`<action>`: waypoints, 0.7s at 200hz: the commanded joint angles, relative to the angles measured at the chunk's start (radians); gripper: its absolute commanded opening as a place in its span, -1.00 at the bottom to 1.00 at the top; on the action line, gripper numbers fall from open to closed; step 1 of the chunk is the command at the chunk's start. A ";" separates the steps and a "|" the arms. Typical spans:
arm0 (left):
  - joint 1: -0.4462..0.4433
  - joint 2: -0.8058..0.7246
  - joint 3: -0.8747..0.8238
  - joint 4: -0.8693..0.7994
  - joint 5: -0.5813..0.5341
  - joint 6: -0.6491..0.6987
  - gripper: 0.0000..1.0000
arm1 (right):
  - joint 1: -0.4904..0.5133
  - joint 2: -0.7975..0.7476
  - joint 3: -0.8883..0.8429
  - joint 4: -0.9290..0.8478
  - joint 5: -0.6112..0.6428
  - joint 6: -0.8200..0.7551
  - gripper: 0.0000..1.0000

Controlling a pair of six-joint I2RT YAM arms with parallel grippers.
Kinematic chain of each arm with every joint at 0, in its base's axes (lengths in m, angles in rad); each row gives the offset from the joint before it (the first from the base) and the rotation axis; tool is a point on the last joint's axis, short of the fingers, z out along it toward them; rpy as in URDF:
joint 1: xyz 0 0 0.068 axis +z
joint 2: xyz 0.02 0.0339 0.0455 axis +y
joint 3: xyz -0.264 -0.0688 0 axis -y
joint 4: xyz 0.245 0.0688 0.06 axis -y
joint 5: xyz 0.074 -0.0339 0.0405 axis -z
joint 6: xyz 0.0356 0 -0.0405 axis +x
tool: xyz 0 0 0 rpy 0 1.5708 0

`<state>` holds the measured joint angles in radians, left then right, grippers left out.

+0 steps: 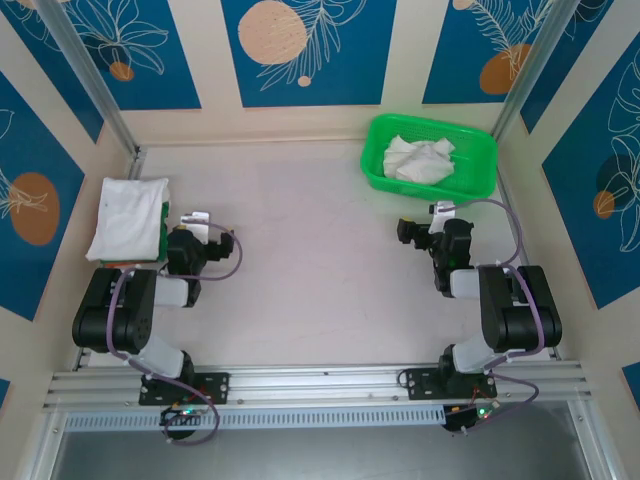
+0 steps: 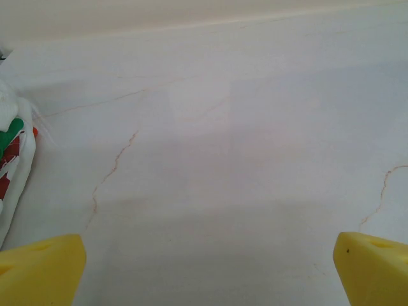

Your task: Fold and stack the t-shirts

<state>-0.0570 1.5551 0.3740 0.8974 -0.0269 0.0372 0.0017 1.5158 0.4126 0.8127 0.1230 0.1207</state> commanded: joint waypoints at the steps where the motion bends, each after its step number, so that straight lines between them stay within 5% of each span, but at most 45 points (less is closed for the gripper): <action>1: -0.007 0.003 0.009 0.014 0.022 0.021 0.99 | 0.001 0.007 -0.003 0.005 -0.006 -0.010 0.99; 140: -0.003 0.002 0.011 0.010 0.013 0.015 0.99 | -0.002 0.002 -0.008 0.012 -0.018 -0.009 0.99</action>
<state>-0.0566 1.5551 0.3740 0.8974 -0.0269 0.0372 0.0017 1.5158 0.4126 0.8131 0.1230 0.1211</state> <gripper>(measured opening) 0.995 0.993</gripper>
